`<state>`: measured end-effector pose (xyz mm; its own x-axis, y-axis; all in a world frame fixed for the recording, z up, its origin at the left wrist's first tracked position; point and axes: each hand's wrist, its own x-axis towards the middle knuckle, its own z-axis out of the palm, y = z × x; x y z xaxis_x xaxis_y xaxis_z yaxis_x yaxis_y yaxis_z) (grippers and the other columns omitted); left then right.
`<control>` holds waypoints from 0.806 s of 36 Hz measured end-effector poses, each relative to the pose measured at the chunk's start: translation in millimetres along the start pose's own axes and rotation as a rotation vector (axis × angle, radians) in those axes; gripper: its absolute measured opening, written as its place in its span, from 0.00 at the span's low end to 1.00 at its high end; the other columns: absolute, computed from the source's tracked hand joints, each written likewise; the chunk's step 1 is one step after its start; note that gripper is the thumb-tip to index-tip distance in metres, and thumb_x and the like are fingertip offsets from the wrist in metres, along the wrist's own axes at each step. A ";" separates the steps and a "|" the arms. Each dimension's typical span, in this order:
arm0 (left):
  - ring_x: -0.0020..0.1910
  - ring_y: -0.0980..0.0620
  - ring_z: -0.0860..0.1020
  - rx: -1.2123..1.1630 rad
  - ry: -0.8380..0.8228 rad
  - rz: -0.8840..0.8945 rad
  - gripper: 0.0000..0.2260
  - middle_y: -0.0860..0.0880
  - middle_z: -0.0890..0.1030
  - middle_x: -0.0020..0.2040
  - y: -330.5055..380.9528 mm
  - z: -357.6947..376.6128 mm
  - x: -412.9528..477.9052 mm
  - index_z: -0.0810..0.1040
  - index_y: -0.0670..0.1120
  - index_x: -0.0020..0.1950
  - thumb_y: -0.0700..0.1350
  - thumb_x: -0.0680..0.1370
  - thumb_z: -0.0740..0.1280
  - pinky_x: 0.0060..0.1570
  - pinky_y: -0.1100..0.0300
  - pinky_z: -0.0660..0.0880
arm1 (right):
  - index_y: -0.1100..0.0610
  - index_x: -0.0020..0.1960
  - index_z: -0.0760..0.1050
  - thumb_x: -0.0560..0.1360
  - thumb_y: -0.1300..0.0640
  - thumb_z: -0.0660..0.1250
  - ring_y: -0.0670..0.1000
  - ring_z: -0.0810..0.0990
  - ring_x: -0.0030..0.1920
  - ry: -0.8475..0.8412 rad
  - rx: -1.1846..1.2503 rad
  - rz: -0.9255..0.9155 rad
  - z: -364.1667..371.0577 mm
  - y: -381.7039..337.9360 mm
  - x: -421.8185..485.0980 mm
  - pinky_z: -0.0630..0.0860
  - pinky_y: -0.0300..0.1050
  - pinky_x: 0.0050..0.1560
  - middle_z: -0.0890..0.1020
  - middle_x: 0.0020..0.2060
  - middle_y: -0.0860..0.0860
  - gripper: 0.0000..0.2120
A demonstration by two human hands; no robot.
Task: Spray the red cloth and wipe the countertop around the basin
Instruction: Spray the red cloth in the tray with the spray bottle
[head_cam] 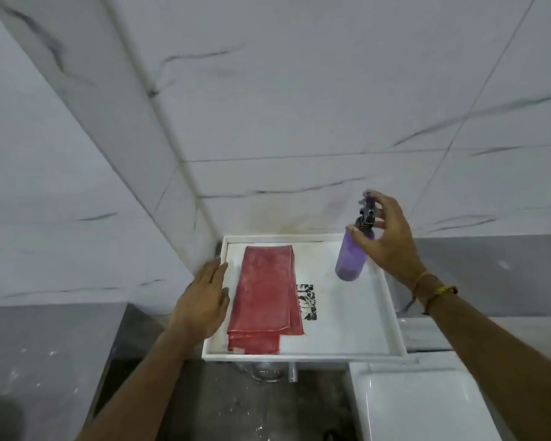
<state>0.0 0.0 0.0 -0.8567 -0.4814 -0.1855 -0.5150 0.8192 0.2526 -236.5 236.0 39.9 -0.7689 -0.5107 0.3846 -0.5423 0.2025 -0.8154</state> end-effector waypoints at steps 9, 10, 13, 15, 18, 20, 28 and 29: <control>0.75 0.56 0.36 -0.050 0.022 -0.059 0.28 0.49 0.39 0.79 -13.0 48.7 -0.1 0.38 0.46 0.77 0.54 0.81 0.45 0.74 0.58 0.40 | 0.62 0.67 0.66 0.68 0.70 0.67 0.54 0.78 0.52 0.196 0.096 -0.013 37.9 11.1 5.9 0.76 0.48 0.57 0.73 0.63 0.53 0.28; 0.75 0.55 0.35 -0.063 0.030 -0.053 0.29 0.48 0.38 0.79 -13.3 52.9 -0.7 0.38 0.46 0.77 0.55 0.81 0.44 0.74 0.58 0.40 | 0.62 0.67 0.66 0.68 0.70 0.67 0.54 0.77 0.55 0.218 0.108 -0.020 41.9 11.0 5.4 0.76 0.49 0.58 0.73 0.63 0.52 0.28; 0.77 0.54 0.37 -0.126 0.065 -0.054 0.29 0.50 0.36 0.78 -12.4 60.2 -2.5 0.36 0.47 0.76 0.57 0.80 0.42 0.76 0.55 0.43 | 0.64 0.67 0.65 0.67 0.70 0.69 0.54 0.80 0.49 0.260 0.130 -0.019 48.9 15.8 1.4 0.76 0.46 0.58 0.73 0.65 0.56 0.30; 0.77 0.54 0.39 -0.144 0.097 -0.052 0.28 0.50 0.38 0.78 -12.0 61.7 -1.9 0.36 0.48 0.75 0.56 0.80 0.43 0.76 0.53 0.48 | 0.64 0.68 0.64 0.67 0.69 0.70 0.58 0.81 0.45 0.261 0.140 -0.021 47.8 20.4 1.5 0.77 0.48 0.57 0.72 0.67 0.57 0.31; 0.77 0.54 0.39 -0.154 0.106 -0.055 0.27 0.50 0.39 0.78 -12.7 63.3 -1.7 0.35 0.49 0.74 0.55 0.81 0.44 0.76 0.50 0.54 | 0.66 0.68 0.64 0.67 0.68 0.71 0.58 0.80 0.53 0.262 0.104 -0.046 46.4 27.1 3.7 0.73 0.34 0.57 0.71 0.67 0.54 0.32; 0.77 0.54 0.39 -0.156 0.111 -0.054 0.27 0.51 0.38 0.78 -13.7 64.9 -0.7 0.35 0.50 0.74 0.55 0.81 0.44 0.76 0.50 0.55 | 0.67 0.66 0.66 0.66 0.68 0.70 0.49 0.78 0.58 0.279 0.079 -0.060 47.7 27.0 4.7 0.72 0.32 0.58 0.73 0.65 0.57 0.29; 0.76 0.56 0.37 -0.125 0.133 -0.050 0.28 0.52 0.37 0.78 -18.5 71.2 2.7 0.36 0.49 0.75 0.52 0.82 0.49 0.75 0.55 0.49 | 0.57 0.60 0.70 0.65 0.64 0.69 0.57 0.80 0.47 0.117 0.065 -0.029 41.2 -19.6 -10.2 0.77 0.51 0.56 0.78 0.53 0.51 0.24; 0.76 0.56 0.37 -0.124 0.134 -0.054 0.28 0.52 0.37 0.78 -18.6 71.6 2.8 0.36 0.49 0.75 0.51 0.82 0.50 0.74 0.56 0.48 | 0.53 0.60 0.69 0.65 0.62 0.69 0.49 0.79 0.47 0.063 0.063 -0.014 39.1 -30.9 -18.8 0.76 0.43 0.55 0.78 0.50 0.47 0.24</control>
<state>9.3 5.7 -73.2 -0.8196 -0.5679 -0.0759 -0.5533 0.7501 0.3622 -192.0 206.7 40.9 -0.7826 -0.4588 0.4208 -0.5320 0.1418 -0.8348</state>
